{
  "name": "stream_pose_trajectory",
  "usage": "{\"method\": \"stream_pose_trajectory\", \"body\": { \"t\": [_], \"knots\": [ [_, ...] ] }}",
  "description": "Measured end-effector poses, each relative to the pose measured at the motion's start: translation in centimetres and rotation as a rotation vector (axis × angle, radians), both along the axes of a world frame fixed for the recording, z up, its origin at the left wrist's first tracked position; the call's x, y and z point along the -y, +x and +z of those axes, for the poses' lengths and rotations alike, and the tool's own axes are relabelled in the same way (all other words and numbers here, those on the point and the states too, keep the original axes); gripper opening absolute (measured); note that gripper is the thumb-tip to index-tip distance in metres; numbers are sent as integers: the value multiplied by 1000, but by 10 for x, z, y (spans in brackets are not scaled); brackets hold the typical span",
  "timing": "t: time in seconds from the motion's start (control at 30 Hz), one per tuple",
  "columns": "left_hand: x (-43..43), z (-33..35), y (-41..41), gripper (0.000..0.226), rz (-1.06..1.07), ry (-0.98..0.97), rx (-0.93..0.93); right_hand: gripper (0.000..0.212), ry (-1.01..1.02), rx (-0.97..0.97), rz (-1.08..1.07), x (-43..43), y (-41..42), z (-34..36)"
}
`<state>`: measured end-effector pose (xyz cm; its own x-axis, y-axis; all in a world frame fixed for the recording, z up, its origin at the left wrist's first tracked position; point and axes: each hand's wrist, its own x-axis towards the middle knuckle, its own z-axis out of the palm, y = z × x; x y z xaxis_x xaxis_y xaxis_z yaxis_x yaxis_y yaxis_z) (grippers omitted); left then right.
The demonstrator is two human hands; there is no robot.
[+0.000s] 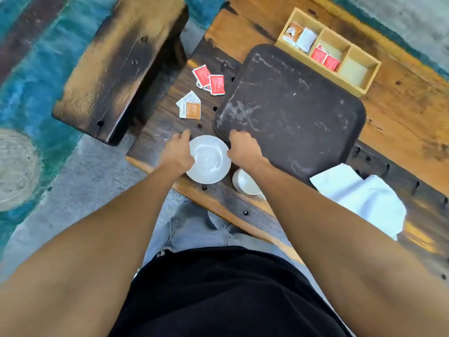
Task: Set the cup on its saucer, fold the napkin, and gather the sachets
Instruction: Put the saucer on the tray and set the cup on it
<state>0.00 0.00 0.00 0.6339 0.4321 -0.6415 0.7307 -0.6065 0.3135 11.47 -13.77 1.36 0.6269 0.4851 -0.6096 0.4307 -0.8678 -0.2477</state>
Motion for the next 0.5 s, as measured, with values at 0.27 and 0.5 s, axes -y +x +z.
{"method": "stream_pose_trajectory", "body": {
  "t": [0.27, 0.5],
  "knots": [
    [-5, -26, -5, 40, 198, 26, 115, 26, -127, -13, -40, -9, -10, -26],
    [-21, -31, -7, 43, 271, -35, 138, 24, -88, -35, -182, -17, -10, -43]
  ]
}}
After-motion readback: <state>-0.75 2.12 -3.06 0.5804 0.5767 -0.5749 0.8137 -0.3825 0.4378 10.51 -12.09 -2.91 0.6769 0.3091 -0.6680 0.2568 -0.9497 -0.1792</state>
